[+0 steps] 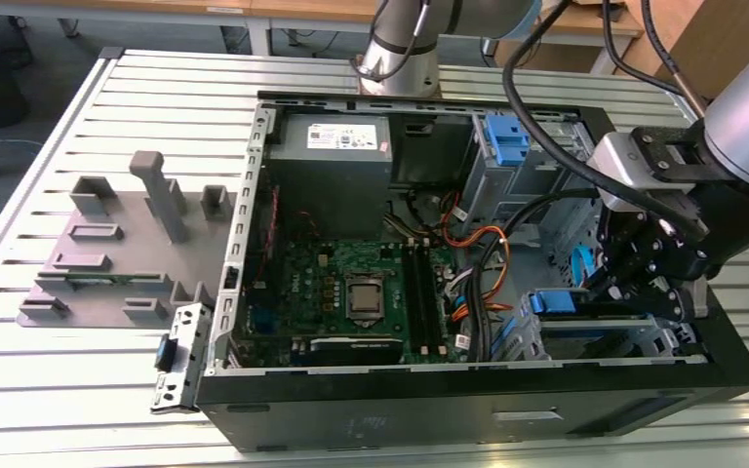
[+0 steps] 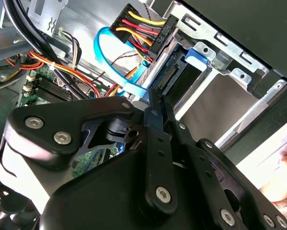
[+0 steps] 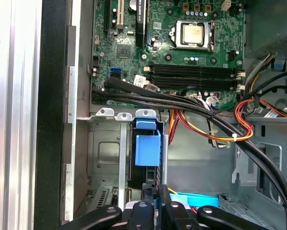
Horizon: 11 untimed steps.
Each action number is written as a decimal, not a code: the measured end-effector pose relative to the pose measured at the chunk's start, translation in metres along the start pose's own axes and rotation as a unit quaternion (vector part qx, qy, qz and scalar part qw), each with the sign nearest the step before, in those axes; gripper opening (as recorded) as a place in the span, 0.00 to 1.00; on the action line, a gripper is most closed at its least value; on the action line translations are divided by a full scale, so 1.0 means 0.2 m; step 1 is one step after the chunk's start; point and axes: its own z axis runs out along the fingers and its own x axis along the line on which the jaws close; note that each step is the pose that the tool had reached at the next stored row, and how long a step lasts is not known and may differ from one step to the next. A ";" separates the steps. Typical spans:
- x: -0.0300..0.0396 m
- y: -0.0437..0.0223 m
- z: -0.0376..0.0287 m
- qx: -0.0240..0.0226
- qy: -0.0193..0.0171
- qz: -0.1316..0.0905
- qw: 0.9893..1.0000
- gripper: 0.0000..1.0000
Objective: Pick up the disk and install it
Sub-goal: 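Insert the first disk wire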
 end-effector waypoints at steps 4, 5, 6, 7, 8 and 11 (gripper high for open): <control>0.000 0.000 0.001 0.000 0.000 0.000 1.000 0.16; 0.000 0.000 0.001 0.000 0.000 0.000 1.000 0.16; 0.000 0.000 0.001 0.000 0.000 0.000 1.000 0.16; 0.000 0.000 0.002 0.000 0.000 0.000 1.000 0.16; 0.000 0.000 0.003 0.000 0.000 0.000 1.000 0.16; 0.000 0.000 0.003 0.000 0.000 0.000 1.000 0.24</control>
